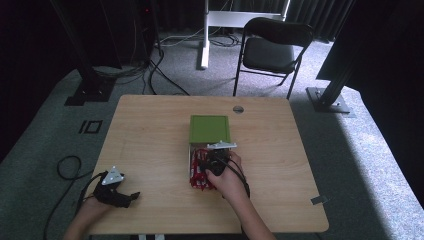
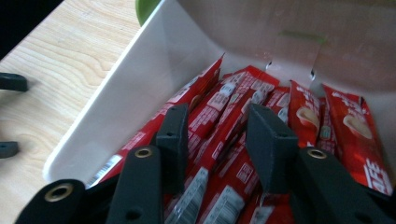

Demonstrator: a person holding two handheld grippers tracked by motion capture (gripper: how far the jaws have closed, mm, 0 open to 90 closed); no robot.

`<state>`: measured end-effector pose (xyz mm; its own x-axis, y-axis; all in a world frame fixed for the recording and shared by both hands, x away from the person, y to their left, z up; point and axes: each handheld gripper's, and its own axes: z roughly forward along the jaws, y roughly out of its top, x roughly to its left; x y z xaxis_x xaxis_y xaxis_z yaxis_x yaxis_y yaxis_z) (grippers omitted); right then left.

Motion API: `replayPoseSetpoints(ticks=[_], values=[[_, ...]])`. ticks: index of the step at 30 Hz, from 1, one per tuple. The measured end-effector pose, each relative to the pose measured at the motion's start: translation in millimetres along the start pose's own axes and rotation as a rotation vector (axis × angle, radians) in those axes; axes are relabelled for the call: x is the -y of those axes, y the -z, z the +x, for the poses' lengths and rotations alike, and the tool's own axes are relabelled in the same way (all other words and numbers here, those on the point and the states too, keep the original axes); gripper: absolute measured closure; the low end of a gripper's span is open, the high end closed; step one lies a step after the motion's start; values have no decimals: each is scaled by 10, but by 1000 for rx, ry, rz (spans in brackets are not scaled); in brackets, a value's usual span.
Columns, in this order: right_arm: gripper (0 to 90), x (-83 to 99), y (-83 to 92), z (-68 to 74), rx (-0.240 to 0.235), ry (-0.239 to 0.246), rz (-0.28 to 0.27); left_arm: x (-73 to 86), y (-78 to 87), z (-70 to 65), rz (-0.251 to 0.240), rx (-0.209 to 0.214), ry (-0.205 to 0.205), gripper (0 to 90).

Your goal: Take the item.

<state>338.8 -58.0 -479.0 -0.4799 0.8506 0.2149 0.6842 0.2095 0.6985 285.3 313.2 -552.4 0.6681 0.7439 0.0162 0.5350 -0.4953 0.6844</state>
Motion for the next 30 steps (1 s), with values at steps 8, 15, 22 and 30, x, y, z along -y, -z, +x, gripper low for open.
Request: replayPoseSetpoints(ticks=[8,15,22,30], values=[[830,17,-8,-18,15,24,-16,0,0,0,0,0,0,15],[840,-36,156,-11,15,49,-63,0,0,0,0,0,0,16],[843,-13,302,-1,21,75,-91,0,-1,0,-1,0,0,16],[845,35,514,6,-12,68,-120,0,0,0,0,0,0,15]])
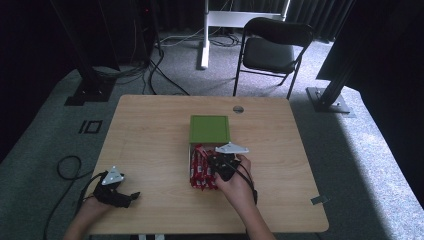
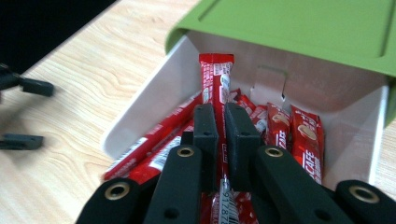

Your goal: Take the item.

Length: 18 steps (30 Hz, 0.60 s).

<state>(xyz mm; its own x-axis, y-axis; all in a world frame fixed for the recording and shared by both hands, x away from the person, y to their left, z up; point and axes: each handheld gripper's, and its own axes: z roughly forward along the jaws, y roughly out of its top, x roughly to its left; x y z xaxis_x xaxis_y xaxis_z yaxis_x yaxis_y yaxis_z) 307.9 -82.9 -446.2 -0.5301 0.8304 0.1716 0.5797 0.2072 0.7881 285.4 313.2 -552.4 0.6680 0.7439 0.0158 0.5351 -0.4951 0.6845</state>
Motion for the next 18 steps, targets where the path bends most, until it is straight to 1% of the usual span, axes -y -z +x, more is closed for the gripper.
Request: replayPoseSetpoints(ticks=[2,3,4,6,7,9,10,11,12,14,16,17,18], values=[[845,5,61,5,0,11,-6,0,0,0,0,0,0,15],[845,7,93,8,-8,8,-2,0,0,0,0,0,0,15],[845,9,125,9,-20,3,-15,0,0,-1,0,0,1,15],[845,6,195,21,-20,15,-19,0,0,-1,0,0,1,15],[845,3,229,24,-34,7,-39,0,0,-1,0,0,1,15],[845,-13,295,37,-32,18,-48,0,1,0,1,0,1,15],[845,-19,326,34,-46,9,-73,0,0,0,1,0,0,15],[845,-28,352,30,-46,6,-81,0,1,0,1,1,0,15],[845,-36,377,22,-33,11,-104,0,1,0,1,1,0,15],[845,-52,430,-5,-32,-10,-147,0,1,0,1,1,1,15],[845,-68,479,-29,5,-6,-195,0,1,0,1,1,1,15],[845,-78,498,-48,3,-18,-204,0,1,0,1,1,0,15],[845,-87,516,-70,9,-25,-224,0,1,0,1,1,0,15]])
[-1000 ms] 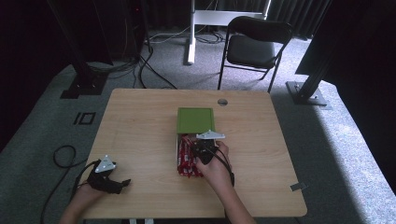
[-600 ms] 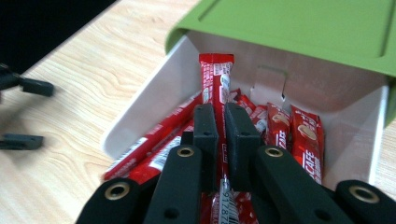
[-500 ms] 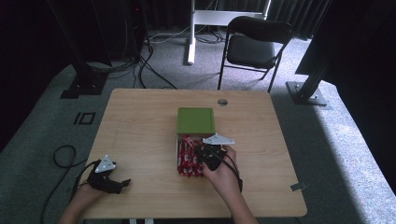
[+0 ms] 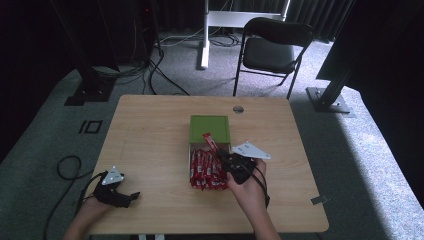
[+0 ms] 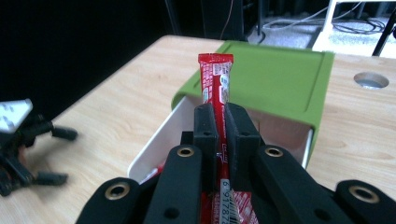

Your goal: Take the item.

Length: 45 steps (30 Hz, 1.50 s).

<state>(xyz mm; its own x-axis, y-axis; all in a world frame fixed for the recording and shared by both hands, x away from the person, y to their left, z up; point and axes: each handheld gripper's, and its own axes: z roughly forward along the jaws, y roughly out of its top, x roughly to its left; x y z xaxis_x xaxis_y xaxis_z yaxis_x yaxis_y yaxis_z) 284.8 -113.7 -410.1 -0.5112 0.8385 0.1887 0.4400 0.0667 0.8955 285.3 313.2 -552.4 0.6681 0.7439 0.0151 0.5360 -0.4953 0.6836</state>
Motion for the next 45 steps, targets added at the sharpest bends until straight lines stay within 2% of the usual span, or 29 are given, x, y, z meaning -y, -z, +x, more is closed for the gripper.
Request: replayPoseSetpoints(ticks=[5,7,11,13,19,23,32,45], values=[[845,-37,14,-124,70,-5,-27,0,0,0,0,0,0,15],[845,-37,1,-183,82,-22,-35,0,0,0,0,0,0,15],[845,-21,-48,-309,134,-40,-44,0,-1,0,-1,1,1,15],[845,-8,-67,-374,153,-54,-60,0,-1,0,-1,0,0,15],[845,48,-150,-558,248,-73,-94,0,-1,1,-2,0,0,15],[844,116,-225,-661,280,-97,-105,0,0,2,1,-1,-2,15],[845,350,-477,-852,335,-158,-48,0,0,1,1,0,-1,15],[845,641,-786,-1027,356,-223,48,0,0,1,0,0,-1,15]])
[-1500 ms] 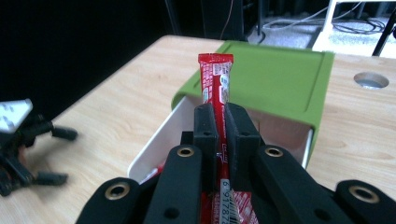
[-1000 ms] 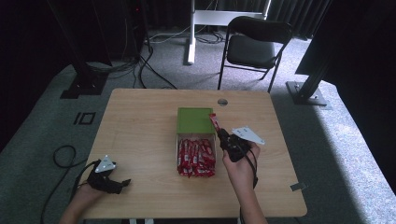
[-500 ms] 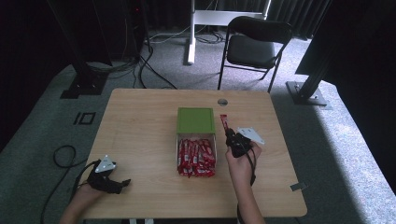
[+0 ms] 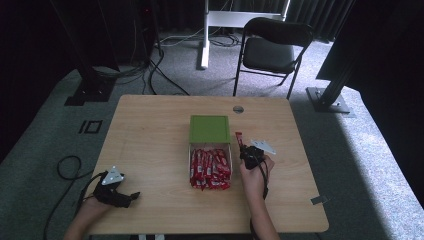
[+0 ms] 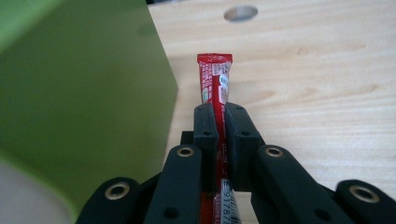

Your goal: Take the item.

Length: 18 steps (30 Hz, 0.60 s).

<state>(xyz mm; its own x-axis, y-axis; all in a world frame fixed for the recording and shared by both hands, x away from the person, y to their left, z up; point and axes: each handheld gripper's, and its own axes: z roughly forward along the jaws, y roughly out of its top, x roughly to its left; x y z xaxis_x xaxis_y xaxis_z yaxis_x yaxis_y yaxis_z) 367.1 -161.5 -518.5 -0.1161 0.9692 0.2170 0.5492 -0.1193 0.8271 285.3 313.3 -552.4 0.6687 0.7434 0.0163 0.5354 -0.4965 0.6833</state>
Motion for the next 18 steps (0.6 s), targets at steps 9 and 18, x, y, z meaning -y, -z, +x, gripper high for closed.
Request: replayPoseSetpoints(ticks=[9,18], values=[[844,143,-190,-63,24,-19,71,0,0,0,0,0,0,15],[844,213,-271,-67,36,-22,107,0,0,0,0,0,0,16]])
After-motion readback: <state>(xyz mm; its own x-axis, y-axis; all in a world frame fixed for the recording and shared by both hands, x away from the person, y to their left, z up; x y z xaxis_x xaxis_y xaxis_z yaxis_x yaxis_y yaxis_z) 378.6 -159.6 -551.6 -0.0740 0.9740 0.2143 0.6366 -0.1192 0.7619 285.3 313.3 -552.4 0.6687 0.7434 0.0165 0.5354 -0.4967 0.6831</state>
